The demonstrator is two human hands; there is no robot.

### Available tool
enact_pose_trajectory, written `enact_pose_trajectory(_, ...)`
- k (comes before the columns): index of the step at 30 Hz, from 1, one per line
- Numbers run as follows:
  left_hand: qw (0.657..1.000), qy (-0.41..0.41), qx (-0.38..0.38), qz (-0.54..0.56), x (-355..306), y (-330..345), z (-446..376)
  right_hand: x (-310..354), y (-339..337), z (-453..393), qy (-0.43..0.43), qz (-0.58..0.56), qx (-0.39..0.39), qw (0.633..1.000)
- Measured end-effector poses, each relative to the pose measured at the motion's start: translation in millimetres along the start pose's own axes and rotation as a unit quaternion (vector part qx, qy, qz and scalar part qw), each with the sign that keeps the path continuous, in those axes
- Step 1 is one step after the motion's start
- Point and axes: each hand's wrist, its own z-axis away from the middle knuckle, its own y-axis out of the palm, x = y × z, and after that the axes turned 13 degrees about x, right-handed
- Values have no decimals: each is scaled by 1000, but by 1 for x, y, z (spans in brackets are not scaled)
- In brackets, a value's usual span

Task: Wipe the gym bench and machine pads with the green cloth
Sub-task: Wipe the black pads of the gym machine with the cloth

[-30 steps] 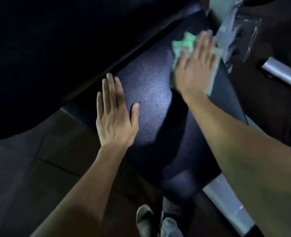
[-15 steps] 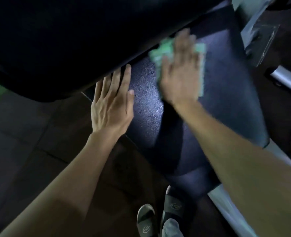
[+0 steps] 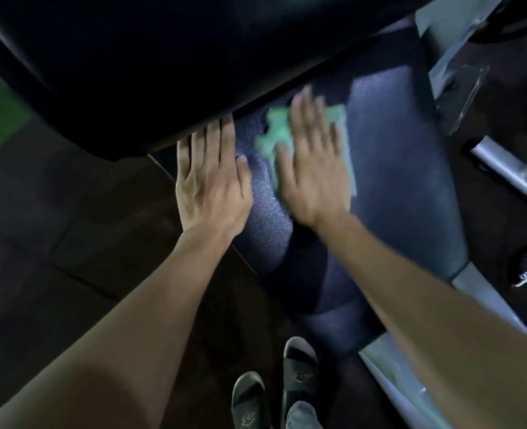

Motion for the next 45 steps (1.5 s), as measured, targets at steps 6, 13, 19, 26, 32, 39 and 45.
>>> enact_pose_trajectory(6, 992, -119, 1, 44, -55, 0, 7, -103, 14, 86, 205, -33, -26, 978)
enact_pose_trajectory(13, 989, -148, -6, 11, -61, 10, 6, -75, -25, -28, 63, -11, -13, 998)
enact_pose_trajectory(19, 988, -156, -2, -3, -61, 8, 6, -157, -16, 60, -133, 104, 80, 982)
enact_pose_trajectory(26, 986, -163, -14, -14, -62, 11, 4, -96, -34, -39, 66, 8, -17, 998)
enact_pose_trajectory(32, 992, -127, -19, 10, -56, 8, 8, -70, 10, 65, -227, 109, 85, 964)
enact_pose_trajectory(39, 995, -103, -17, 0, -50, 9, 11, -104, -7, 34, -96, 57, 29, 993)
enact_pose_trajectory(45, 994, -110, -24, -7, -50, 10, 12, -67, 7, 55, -130, 85, 44, 987)
